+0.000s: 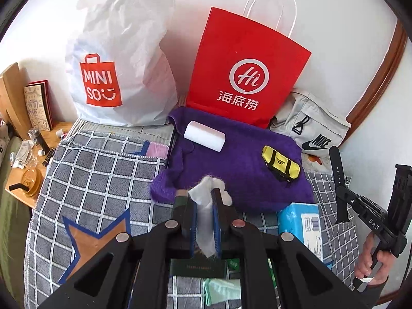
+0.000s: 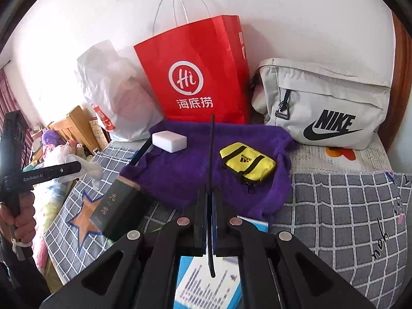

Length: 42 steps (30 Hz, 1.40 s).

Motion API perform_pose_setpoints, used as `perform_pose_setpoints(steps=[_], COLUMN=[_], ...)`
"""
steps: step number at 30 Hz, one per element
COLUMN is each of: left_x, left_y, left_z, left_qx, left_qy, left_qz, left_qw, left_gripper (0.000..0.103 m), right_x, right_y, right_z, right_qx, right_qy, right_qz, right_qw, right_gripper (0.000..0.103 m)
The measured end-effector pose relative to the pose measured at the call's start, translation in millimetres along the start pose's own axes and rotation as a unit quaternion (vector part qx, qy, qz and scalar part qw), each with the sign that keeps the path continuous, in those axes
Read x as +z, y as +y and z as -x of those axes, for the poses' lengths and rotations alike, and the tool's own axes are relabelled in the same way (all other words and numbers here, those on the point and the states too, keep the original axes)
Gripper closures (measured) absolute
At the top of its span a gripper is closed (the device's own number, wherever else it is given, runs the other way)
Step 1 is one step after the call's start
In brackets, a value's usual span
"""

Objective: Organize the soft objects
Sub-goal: 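Lower the tissue onto the towel with the left tool while the right tool holds the strap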

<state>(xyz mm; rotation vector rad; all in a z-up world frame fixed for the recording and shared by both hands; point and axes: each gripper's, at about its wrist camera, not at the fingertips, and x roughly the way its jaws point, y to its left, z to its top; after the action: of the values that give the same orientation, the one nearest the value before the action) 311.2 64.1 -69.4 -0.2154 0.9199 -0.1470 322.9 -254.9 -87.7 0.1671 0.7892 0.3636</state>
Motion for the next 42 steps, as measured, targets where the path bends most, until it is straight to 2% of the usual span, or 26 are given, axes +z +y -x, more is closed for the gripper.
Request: perform_pose_setpoints(steps=[12,29,42], left_x=[27.1,41.9,50.2], left_y=[2.3,2.3,-7.0], left_z=[-42.8,-93.2,-141.4], left_qx=[-0.01,-0.018,-0.039], left_qy=[0.014,0.04,0.08], left_qz=[-0.001,-0.008,-0.009], left_qw=[0.9998,0.999,0.996], left_gripper=[0.092,0.092,0.092], right_x=[27.4,23.7,15.6], right_y=[-14.6,-44.4,-64.9], right_z=[-53.3,-117.5,-134.3], right_qx=[-0.008,-0.02,-0.009], right_qy=[0.017,0.067,0.088], right_qz=[-0.004,-0.019,-0.037], right_qw=[1.0,0.997,0.995], right_gripper=[0.101,0.101,0.099])
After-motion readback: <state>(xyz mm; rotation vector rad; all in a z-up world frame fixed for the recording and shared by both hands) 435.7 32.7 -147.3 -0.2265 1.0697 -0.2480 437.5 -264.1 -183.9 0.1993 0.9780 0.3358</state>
